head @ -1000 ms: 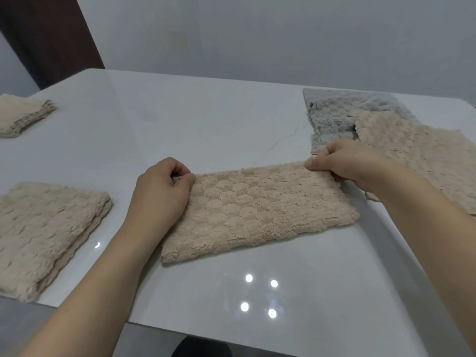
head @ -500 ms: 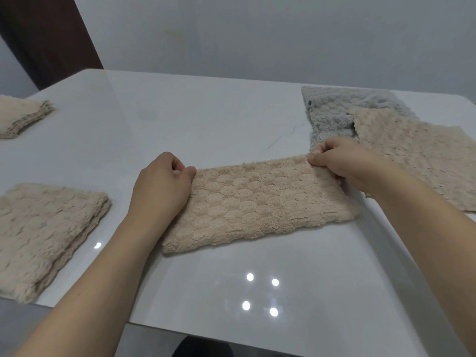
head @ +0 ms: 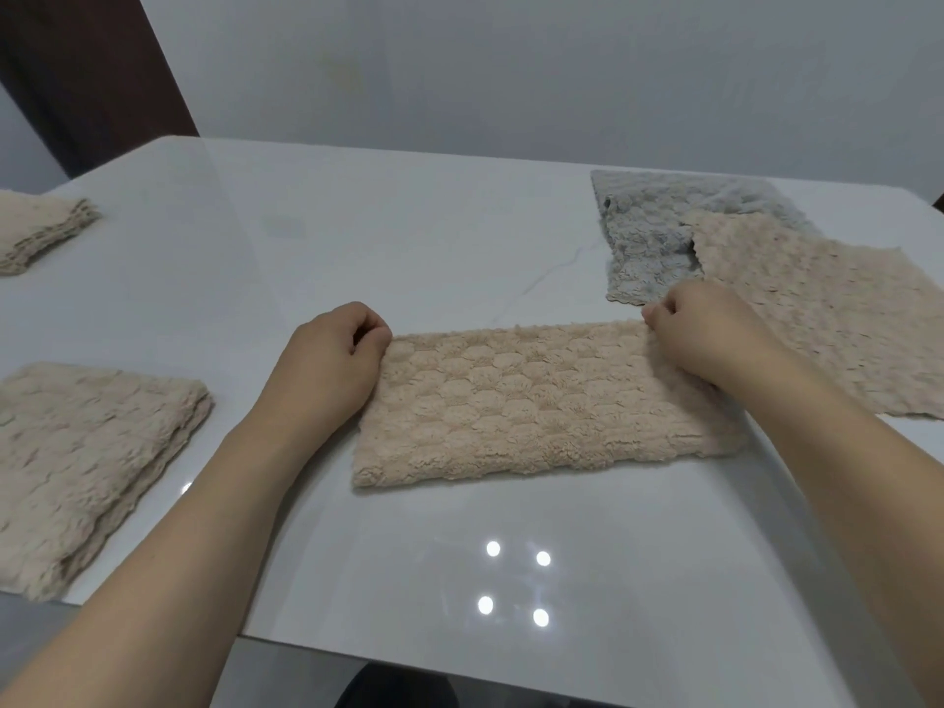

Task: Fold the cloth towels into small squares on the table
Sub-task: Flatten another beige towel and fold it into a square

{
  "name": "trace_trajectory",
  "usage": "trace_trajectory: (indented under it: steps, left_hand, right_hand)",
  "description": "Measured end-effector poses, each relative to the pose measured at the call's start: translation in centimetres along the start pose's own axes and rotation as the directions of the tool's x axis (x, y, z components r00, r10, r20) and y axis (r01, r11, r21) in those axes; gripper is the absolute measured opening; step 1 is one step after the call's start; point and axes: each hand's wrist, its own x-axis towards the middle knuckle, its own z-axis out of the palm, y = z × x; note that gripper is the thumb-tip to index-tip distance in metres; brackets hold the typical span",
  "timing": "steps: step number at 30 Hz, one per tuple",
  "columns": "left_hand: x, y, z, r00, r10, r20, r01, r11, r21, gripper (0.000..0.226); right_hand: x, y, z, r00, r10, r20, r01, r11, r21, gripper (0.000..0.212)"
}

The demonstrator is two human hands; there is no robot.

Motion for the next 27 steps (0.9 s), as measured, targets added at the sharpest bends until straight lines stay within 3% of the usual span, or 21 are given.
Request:
trace_trajectory:
  steps: [3, 5, 8, 10, 11, 14, 17, 20, 24, 27]
  left_hand:
    - [0.6, 0.3, 0.3, 1.000, -0.014, 0.010, 0.013, 0.996, 0.091, 0.015]
    - [0.7, 1.3, 0.1, 0.994, 0.017, -0.108, 0.007, 0.977, 0.214, 0.019]
    - [-0.9, 5.0, 1.1, 0.966, 0.084, -0.246, -0.069, 0.995, 0.070, 0.030]
    - [-3.0, 7.3, 2.9, 0.974, 0.148, -0.171, -0.159, 0.986, -0.053, 0.033]
    - [-3.9, 7.8, 4.1, 0.975, 0.191, -0.110, -0.196, 0.980, -0.036, 0.034]
    - [-4.9, 7.1, 6.2, 0.970, 0.194, 0.143, -0.227, 0.936, 0.267, 0.049]
    - [-4.4, 5.5, 5.3, 0.954, 0.115, 0.276, -0.222, 0.891, 0.397, 0.060]
    - [-4.3, 4.1, 3.4, 0.945, 0.055, 0.322, -0.198, 0.880, 0.432, 0.063]
    - [-4.1, 3.6, 2.0, 0.957, -0.075, 0.279, -0.095, 0.831, 0.548, 0.065]
    - [-3.9, 7.3, 4.0, 0.971, 0.073, 0.228, -0.180, 0.850, 0.495, 0.064]
  right_hand:
    - [-0.8, -0.7, 0.3, 0.986, -0.076, -0.147, 0.054, 0.988, -0.145, 0.016]
    - [-1.8, -1.7, 0.6, 0.934, -0.195, -0.299, 0.153, 0.976, -0.157, 0.017]
    - [-4.3, -4.0, 2.0, 0.835, -0.378, -0.400, 0.405, 0.914, -0.019, 0.031]
    - [-5.5, -5.3, 3.1, 0.854, -0.427, -0.297, 0.464, 0.884, 0.062, 0.044]
    - [-5.9, -5.7, 3.8, 0.882, -0.430, -0.193, 0.448, 0.892, 0.060, 0.050]
    - [-5.8, -4.9, 5.1, 0.924, -0.378, 0.050, 0.381, 0.923, -0.052, 0.053]
    - [-5.5, -3.4, 4.6, 0.935, -0.339, 0.103, 0.347, 0.934, -0.081, 0.055]
    - [-5.5, -2.0, 4.0, 0.947, -0.293, 0.127, 0.306, 0.947, -0.098, 0.056]
    - [-5.5, -1.2, 3.8, 0.961, -0.240, 0.137, 0.252, 0.964, -0.083, 0.057]
    - [-5.4, -1.2, 3.9, 0.960, -0.250, 0.125, 0.262, 0.961, -0.093, 0.057]
